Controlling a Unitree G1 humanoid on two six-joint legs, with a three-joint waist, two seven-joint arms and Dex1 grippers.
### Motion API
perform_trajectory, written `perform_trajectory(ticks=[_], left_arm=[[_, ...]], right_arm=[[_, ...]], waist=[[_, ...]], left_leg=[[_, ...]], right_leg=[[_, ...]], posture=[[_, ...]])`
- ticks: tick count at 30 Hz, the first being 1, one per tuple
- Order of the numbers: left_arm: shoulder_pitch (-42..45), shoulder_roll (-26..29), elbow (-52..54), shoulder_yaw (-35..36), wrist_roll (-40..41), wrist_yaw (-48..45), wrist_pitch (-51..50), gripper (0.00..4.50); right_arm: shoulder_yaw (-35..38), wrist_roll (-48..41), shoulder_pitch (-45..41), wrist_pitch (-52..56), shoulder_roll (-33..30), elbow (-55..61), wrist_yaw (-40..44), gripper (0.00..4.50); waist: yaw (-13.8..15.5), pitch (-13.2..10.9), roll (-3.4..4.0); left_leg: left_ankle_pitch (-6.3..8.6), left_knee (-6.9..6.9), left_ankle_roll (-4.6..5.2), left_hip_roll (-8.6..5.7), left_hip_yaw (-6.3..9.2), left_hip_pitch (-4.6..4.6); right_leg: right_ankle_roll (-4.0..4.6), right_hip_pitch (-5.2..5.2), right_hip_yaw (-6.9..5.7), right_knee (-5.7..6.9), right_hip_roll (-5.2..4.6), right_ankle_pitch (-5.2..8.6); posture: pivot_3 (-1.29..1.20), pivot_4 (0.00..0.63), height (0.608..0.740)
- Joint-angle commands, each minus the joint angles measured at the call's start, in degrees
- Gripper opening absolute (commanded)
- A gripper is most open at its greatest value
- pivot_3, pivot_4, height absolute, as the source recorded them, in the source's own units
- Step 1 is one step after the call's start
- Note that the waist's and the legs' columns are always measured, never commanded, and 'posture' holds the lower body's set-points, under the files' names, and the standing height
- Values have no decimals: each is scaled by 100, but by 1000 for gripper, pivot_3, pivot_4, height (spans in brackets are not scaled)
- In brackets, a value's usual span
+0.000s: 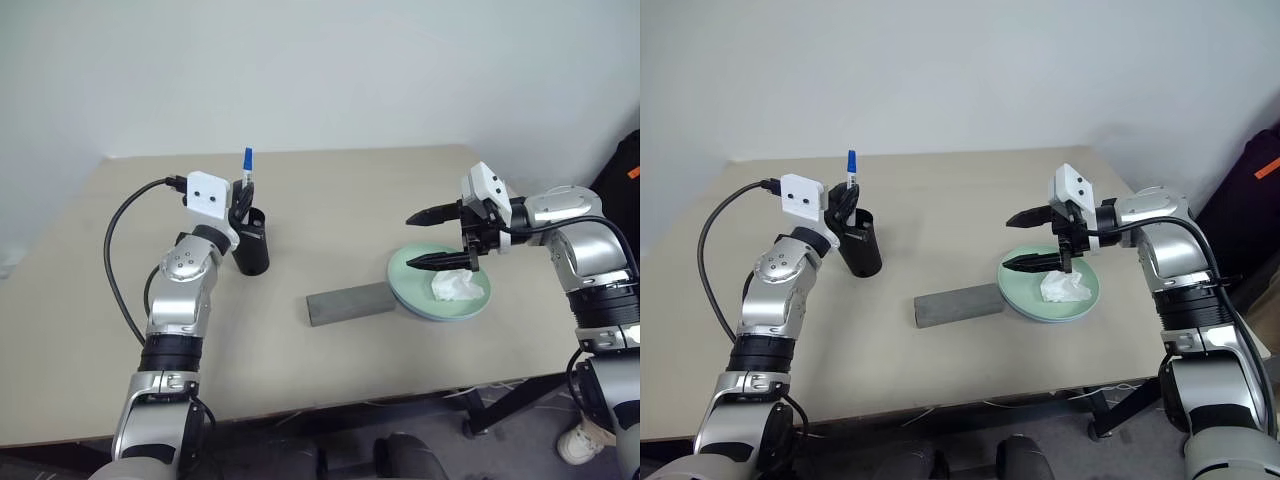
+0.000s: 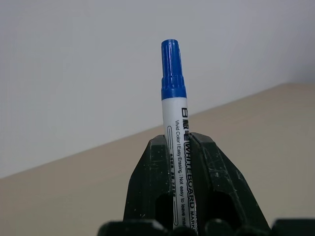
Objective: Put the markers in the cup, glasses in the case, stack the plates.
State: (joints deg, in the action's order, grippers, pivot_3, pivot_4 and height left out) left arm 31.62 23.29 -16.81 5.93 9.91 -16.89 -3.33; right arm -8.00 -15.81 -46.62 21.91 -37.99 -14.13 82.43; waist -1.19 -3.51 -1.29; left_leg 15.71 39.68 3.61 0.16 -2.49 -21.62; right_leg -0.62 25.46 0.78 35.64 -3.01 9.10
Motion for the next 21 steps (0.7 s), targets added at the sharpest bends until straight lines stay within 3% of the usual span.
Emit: perform_trajectory(ticks=[1,6,10,19,21], left_arm=[[5,24,-107,193,-43,6,300,334],[-16,49,-363,214,-122,23,586,334],[-10,36,-518,266,-91,-52,740,1397],[-135,186,-123,335,-11,-280,572,4471],[-392,348,442,456,332,-621,184,4471]], right_arm=[[177,-144,-117,17,-87,170,-29,4284],[183,-163,-101,52,-94,210,-31,4284],[192,-184,-85,78,-101,252,-60,4284],[185,-205,-64,133,-106,305,-84,4284],[194,-221,-34,162,-133,340,-85,4284]], waist=[[0,0,0],[0,0,0],[0,0,0],[-1,0,0],[-16,0,0]], left_leg=[[1,0,-2,0,0,0],[1,0,-1,1,0,0],[4,0,-7,2,0,0],[5,0,-9,2,0,-1],[6,0,-9,5,-1,-1]], right_leg=[[0,0,0,0,0,0],[0,1,-2,1,1,0],[1,1,-2,0,0,-1],[1,1,-5,0,-2,-1],[1,2,-6,0,-2,-1]], posture=[[0,0,738],[0,0,738],[0,0,738],[0,0,738],[0,0,738]])
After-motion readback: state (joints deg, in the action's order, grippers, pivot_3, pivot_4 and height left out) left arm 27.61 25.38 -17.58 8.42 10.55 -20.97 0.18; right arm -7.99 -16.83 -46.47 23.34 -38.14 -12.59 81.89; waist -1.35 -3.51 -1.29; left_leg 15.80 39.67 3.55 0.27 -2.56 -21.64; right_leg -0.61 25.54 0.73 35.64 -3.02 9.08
